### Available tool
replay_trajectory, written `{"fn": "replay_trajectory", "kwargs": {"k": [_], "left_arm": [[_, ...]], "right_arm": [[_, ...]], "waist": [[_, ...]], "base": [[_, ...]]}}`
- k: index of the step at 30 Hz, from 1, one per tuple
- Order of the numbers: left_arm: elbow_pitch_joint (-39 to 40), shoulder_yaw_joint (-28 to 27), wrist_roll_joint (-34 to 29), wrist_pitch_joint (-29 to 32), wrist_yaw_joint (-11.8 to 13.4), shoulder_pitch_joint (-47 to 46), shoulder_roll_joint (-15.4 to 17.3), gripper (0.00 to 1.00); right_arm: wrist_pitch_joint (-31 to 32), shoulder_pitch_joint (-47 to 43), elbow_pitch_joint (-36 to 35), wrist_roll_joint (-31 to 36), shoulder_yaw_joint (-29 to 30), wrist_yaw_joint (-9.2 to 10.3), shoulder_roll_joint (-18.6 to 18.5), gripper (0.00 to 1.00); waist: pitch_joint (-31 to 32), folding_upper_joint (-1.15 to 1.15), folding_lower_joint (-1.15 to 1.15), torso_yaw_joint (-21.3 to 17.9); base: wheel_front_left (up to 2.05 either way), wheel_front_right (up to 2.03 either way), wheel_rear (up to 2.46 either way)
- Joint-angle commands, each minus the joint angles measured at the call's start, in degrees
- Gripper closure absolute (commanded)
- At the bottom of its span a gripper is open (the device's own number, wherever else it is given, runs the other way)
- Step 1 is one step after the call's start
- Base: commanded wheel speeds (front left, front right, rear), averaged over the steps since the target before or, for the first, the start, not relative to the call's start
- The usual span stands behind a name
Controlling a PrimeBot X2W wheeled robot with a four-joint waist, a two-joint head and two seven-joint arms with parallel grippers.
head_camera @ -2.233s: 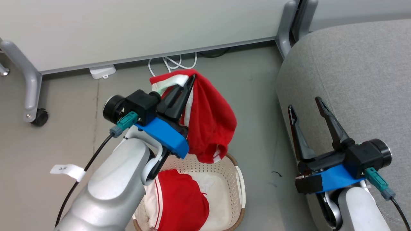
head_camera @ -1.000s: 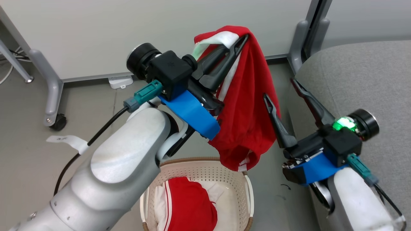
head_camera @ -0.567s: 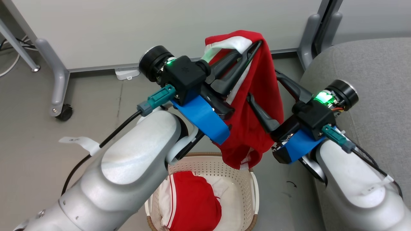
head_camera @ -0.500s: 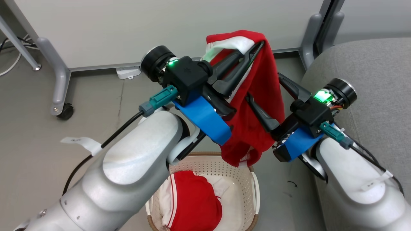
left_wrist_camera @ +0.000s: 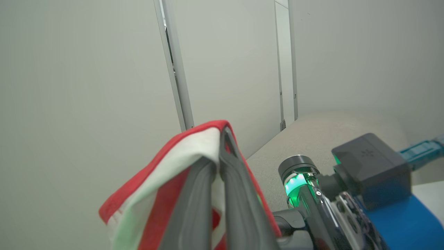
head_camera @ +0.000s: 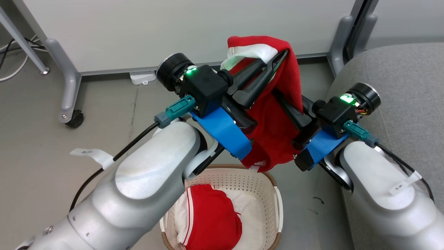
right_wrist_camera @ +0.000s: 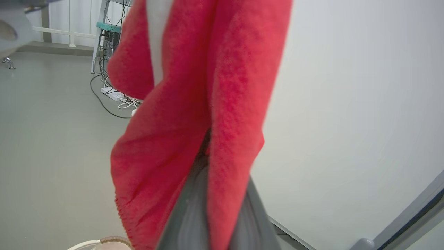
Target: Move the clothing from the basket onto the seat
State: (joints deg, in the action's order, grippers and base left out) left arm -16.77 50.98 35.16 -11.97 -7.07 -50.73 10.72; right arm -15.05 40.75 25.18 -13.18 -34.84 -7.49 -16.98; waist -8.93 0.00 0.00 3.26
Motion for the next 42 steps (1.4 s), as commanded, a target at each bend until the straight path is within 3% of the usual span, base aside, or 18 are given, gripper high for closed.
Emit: {"fn": "replay_trajectory", "kwargs": {"k": [1, 23, 25, 31, 42], "left_arm": [[-0.3, 0.2, 0.2, -0.3, 0.0, -0.9, 0.2, 1.00], [-1.4, 0.8, 0.4, -0.8, 0.7, -1.2, 0.4, 1.00], [-1.5, 0.6, 0.3, -1.0, 1.1, -1.1, 0.3, 0.00], [-1.7, 0.9, 0.3, -1.3, 1.1, -0.6, 0.5, 0.00], [-1.2, 0.7, -0.3, -1.9, 2.7, 2.6, 2.8, 0.00]], "right_arm": [[-0.2, -0.4, -0.3, -0.2, 0.3, -0.01, -0.3, 1.00], [-0.2, -1.5, -1.3, -0.4, 0.9, -0.01, 0.2, 1.00], [-0.2, -1.5, -1.3, -0.5, 1.1, -0.01, 0.2, 1.00], [-0.2, -2.1, -1.5, -0.4, 3.0, -0.01, 0.2, 1.00], [-0.2, -5.6, -3.5, 1.3, 12.0, -0.02, 0.6, 1.00]], "waist": [[0.0, 0.00, 0.00, 0.0], [0.1, 0.00, 0.00, -0.2], [0.1, 0.00, 0.00, -0.2], [0.2, 0.00, 0.00, -0.1], [-1.7, 0.00, 0.00, -2.7]], "base": [[0.00, 0.00, 0.00], [0.00, 0.00, 0.00], [0.00, 0.00, 0.00], [0.00, 0.00, 0.00], [0.00, 0.00, 0.00]]}}
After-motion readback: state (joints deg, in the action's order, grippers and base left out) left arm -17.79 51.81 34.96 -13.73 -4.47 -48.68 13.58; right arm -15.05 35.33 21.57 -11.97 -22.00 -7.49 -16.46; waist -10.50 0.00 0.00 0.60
